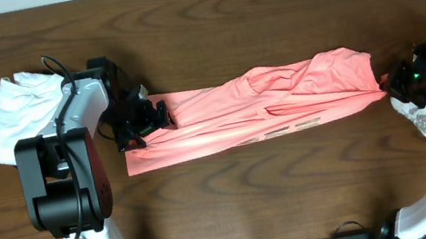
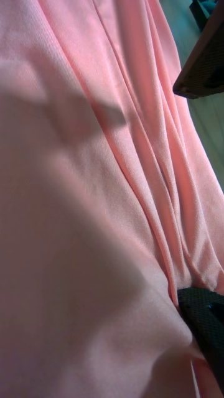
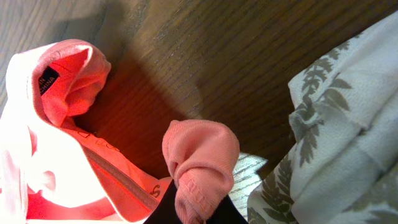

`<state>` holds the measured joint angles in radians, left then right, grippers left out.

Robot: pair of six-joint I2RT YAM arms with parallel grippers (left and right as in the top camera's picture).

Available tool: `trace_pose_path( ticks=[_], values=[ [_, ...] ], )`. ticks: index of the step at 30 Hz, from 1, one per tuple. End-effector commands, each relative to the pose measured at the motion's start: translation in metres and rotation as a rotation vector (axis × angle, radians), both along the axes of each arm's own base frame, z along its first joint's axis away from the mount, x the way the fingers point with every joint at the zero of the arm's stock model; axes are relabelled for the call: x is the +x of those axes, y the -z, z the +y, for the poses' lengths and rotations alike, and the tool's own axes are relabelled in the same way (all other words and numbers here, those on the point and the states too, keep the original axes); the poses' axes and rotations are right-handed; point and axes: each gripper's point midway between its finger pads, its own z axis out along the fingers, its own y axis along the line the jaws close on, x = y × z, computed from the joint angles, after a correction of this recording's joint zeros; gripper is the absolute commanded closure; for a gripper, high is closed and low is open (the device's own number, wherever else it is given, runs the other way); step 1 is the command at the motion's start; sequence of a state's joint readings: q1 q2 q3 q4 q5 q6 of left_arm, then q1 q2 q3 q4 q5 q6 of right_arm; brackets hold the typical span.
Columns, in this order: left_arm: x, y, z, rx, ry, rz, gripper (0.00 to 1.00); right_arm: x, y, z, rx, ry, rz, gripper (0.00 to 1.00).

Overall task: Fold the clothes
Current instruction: 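Pull the shirt taut between left and right grippers, stretching it lengthwise, then lift the shirt's right end with the right gripper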

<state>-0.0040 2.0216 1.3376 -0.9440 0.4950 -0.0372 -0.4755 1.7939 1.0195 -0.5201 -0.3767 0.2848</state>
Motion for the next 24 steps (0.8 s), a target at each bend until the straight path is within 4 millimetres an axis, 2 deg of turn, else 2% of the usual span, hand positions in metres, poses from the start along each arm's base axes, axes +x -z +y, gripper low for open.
trace_pose_path(
  ticks=[1,16,19,24],
  values=[
    [-0.004,0.009,0.010,0.048,0.002,0.022,0.02,-0.001,-0.001,-0.009,-0.057,0.018,0.011,0.96],
    [-0.003,0.006,0.010,0.048,0.004,0.014,0.02,-0.004,0.014,-0.003,-0.037,0.006,0.051,0.98],
    [0.001,-0.001,0.010,0.046,0.032,-0.029,0.02,-0.003,0.014,-0.003,-0.038,0.006,0.050,0.98],
    [0.014,-0.029,0.010,0.047,0.031,-0.134,0.02,-0.004,0.014,-0.003,-0.037,0.006,0.050,0.99]
  ],
)
